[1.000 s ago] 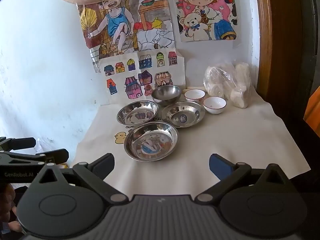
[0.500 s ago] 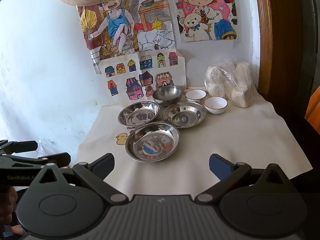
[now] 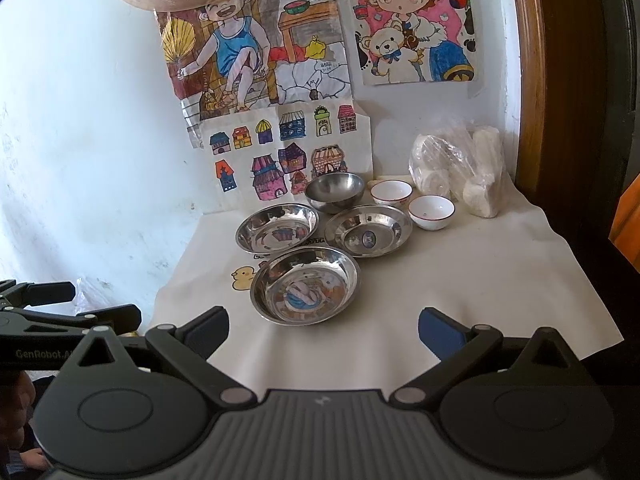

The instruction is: Organize plates and bowls

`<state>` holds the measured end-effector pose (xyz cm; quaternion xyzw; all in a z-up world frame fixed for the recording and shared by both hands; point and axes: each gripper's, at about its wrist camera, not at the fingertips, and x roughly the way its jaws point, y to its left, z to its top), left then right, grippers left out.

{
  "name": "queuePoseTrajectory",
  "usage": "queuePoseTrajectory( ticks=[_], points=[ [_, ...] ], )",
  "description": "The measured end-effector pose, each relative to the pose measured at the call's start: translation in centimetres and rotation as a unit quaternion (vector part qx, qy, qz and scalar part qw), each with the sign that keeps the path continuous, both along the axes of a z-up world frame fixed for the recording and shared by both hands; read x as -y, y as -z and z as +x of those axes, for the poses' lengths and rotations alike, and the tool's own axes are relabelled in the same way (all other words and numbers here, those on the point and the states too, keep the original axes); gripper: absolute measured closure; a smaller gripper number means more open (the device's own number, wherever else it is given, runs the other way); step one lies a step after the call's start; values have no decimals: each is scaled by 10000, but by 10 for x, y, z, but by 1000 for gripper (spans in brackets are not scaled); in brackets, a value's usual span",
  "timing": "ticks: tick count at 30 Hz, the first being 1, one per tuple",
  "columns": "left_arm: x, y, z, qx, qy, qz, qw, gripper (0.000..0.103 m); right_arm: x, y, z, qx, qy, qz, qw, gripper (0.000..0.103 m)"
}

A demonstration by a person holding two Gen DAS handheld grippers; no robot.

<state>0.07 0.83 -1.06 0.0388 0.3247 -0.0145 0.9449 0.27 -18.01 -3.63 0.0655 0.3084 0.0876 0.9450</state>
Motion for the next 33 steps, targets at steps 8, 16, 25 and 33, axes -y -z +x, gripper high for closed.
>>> queuePoseTrajectory(
  ticks=[8, 16, 25, 33],
  points=[
    [1, 0, -4, 52, -37, -4, 10000, 1, 1, -1, 0, 25, 0, 5, 10000, 0],
    [1, -2, -5, 67, -78, -27, 9999, 1, 1, -1, -3, 71, -20, -42, 10000, 0],
    [6, 0, -5, 37, -68, -17, 10000, 1, 3, 1, -2, 52, -9, -30, 10000, 0],
    [7, 3, 2, -75, -72, -17, 9999, 1, 1, 6, 4, -40, -29, -8, 10000, 0]
  ],
)
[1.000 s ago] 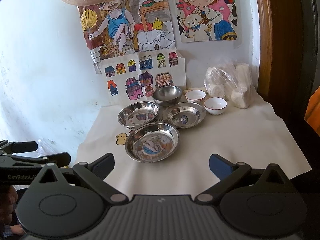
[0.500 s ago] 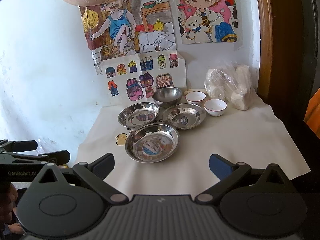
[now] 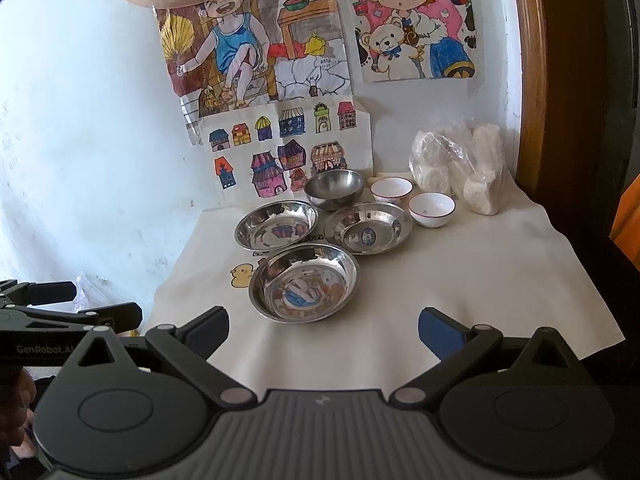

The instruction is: Organize plates and bowls

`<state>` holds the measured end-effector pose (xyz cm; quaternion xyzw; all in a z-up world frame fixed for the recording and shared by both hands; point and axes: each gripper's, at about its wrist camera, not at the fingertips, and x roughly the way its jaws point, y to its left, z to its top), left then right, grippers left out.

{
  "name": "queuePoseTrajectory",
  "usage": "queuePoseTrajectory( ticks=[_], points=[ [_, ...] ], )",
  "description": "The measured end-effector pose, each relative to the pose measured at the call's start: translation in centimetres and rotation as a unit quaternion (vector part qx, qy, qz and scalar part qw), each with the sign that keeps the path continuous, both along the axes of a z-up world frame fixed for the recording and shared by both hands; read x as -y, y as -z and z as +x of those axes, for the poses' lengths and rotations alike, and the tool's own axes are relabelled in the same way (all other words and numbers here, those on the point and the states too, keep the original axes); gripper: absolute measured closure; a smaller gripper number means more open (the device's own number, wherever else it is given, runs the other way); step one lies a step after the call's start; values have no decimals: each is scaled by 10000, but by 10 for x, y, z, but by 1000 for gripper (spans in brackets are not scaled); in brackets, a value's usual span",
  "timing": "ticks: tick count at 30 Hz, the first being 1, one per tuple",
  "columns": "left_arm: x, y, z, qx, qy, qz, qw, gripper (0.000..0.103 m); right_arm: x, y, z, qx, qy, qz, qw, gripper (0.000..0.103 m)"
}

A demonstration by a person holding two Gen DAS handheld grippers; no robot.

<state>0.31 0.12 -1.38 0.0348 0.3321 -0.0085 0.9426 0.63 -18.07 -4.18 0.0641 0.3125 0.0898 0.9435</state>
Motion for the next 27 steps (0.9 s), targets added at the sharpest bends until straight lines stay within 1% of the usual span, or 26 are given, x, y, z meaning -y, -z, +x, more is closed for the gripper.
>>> queuePoseTrajectory(
  ticks=[6, 11, 19, 21, 23, 25, 27],
  points=[
    [3, 4, 10, -135, -21, 50, 9999, 1, 4, 8, 11, -126, 5, 86, 9999, 0],
    [9, 9, 26, -288, -123, 105, 9995, 1, 9, 17, 29, -267, -111, 145, 9995, 0],
    [29, 20, 61, -595, -400, 134, 9973, 1, 30, 35, 79, -577, -491, 193, 9969, 0],
    [36, 22, 70, -693, -511, 131, 9962, 1, 37, 40, 93, -658, -639, 202, 9956, 0],
    [41, 25, 79, -878, -680, 104, 9938, 1, 44, 43, 106, -760, -768, 205, 9939, 0],
    [43, 25, 85, -1050, -865, -4, 9907, 1, 52, 43, 120, -881, -880, 182, 9921, 0],
    [43, 23, 90, -1114, -1023, -138, 9884, 1, 58, 40, 129, -908, -961, 160, 9911, 0]
  ],
)
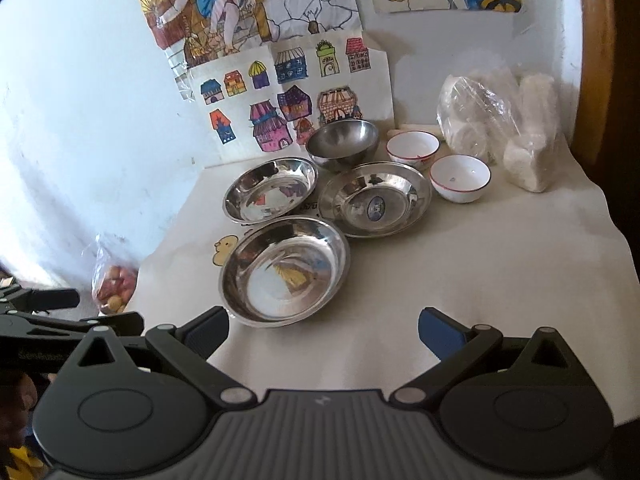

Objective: Organize plates and bowls
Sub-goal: 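Move both tools to the largest steel plate and close on its rim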

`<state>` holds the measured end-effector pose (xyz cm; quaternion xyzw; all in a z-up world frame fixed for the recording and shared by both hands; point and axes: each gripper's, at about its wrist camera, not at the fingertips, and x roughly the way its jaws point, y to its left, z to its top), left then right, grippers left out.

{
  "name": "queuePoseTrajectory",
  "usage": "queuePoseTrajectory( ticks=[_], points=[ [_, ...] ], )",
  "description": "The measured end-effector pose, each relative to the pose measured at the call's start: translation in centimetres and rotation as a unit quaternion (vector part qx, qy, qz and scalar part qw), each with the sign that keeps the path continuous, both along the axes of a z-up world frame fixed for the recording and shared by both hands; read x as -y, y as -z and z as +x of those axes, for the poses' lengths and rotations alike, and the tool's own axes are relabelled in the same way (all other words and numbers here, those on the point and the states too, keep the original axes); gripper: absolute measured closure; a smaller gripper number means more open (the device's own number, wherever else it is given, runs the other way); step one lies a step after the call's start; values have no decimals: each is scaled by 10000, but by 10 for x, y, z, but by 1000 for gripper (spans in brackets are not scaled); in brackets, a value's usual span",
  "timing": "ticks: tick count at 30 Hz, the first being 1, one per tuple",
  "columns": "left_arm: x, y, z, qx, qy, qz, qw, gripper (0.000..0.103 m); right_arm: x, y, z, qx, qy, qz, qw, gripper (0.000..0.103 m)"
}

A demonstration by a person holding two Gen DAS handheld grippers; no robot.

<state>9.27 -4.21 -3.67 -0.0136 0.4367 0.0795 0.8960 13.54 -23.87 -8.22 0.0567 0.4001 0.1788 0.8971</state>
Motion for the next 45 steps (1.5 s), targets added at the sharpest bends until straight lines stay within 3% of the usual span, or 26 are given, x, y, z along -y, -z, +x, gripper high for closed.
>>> queuePoseTrajectory(
  ticks=[9, 13, 18, 25, 30, 37, 45],
  points=[
    [3, 13, 19, -506, -225, 32, 9985, 1, 3, 22, 28, -427, -265, 33, 9987, 0],
    [-9, 19, 36, -651, -53, -63, 9978, 1, -5, 31, 41, -589, -275, 67, 9979, 0],
    [-37, 30, 79, -741, 321, -248, 9964, 1, -16, 25, 71, -477, -38, -2, 9989, 0],
    [-89, 47, 154, -625, 387, -414, 9964, 1, -52, 27, 112, -514, 250, -192, 9982, 0],
    [-116, 68, 204, -801, 457, -464, 9947, 1, -78, 34, 128, -554, 275, -411, 9972, 0],
    [-144, 90, 248, -894, 128, -558, 9943, 1, -99, 42, 171, -549, 124, -449, 9974, 0],
    [-153, 103, 267, -969, -181, -591, 9934, 1, -129, 54, 236, -566, -299, -269, 9976, 0]
  ],
)
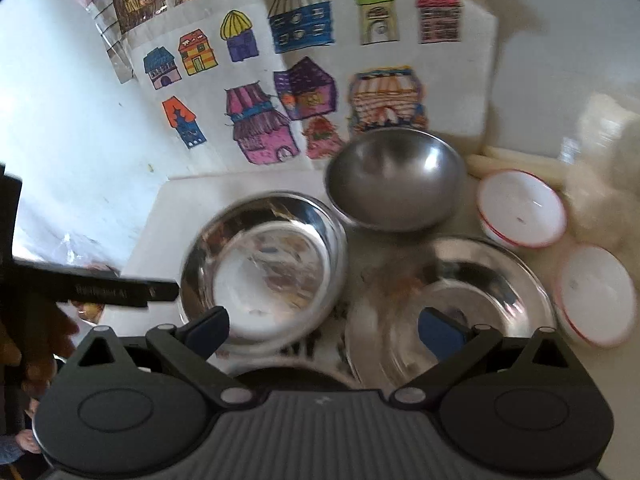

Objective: Organize plates and bowls
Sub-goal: 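Move both tools to the largest steel plate and close on its rim, then lift the large plate with both tools toward the blue-labeled plate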

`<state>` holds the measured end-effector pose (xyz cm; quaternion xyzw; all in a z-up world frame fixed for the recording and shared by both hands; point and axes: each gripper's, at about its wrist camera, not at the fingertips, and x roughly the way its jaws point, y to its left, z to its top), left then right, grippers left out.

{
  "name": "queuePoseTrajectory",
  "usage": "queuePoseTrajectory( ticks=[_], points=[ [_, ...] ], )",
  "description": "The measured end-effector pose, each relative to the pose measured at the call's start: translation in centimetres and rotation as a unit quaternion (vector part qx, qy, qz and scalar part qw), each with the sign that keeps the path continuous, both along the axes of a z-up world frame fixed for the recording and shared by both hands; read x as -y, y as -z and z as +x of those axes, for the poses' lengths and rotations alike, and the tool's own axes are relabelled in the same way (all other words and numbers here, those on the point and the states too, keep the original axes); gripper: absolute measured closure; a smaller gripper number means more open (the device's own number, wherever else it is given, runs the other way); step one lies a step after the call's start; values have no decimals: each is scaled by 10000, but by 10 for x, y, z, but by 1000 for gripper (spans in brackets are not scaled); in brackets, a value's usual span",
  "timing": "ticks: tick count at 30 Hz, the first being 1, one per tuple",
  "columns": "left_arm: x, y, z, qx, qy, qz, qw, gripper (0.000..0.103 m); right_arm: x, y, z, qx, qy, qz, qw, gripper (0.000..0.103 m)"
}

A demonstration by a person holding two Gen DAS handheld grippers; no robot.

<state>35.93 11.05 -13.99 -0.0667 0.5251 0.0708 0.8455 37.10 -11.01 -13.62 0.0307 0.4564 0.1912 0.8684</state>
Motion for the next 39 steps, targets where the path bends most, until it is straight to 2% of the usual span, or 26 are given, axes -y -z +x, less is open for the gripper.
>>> queuePoseTrajectory(
  ticks=[3, 5, 9, 14, 17, 21, 23, 29, 31, 34, 36, 39],
  points=[
    [1, 5, 2, -21, -10, -21, 10000, 1, -8, 5, 20, -94, -81, 18, 9999, 3],
    [3, 7, 4, -12, 40, 27, 10000, 1, -9, 10, 31, -143, -130, 84, 9998, 13],
    [9, 8, 11, 22, 143, 70, 9999, 3, -12, 20, 49, -297, -211, 121, 9993, 21],
    [11, 9, 17, -16, 186, 36, 9998, 9, -15, 29, 60, -467, -137, 104, 9988, 44],
    [10, 12, 17, -45, 154, -27, 9999, 12, -19, 31, 63, -528, -130, 86, 9985, 49],
    [10, 15, 20, -107, 127, -156, 9997, 24, -23, 35, 68, -599, -50, -8, 9982, 56],
    [10, 16, 20, -108, 123, -213, 9996, 30, -24, 36, 69, -621, 6, -48, 9981, 64],
    [8, 16, 23, -123, 95, -456, 9988, 60, -23, 38, 72, -741, 189, -76, 9970, 85],
    [7, 16, 23, -125, 99, -541, 9984, 71, -23, 36, 71, -744, 201, -91, 9970, 87],
    [7, 16, 22, -122, 96, -624, 9979, 79, -26, 35, 70, -774, 225, -102, 9967, 91],
    [9, 15, 22, -113, 126, -656, 9977, 87, -25, 35, 70, -789, 230, -96, 9966, 94],
    [11, 15, 21, -120, 161, -589, 9981, 88, -25, 34, 67, -780, 206, -111, 9967, 94]
  ],
)
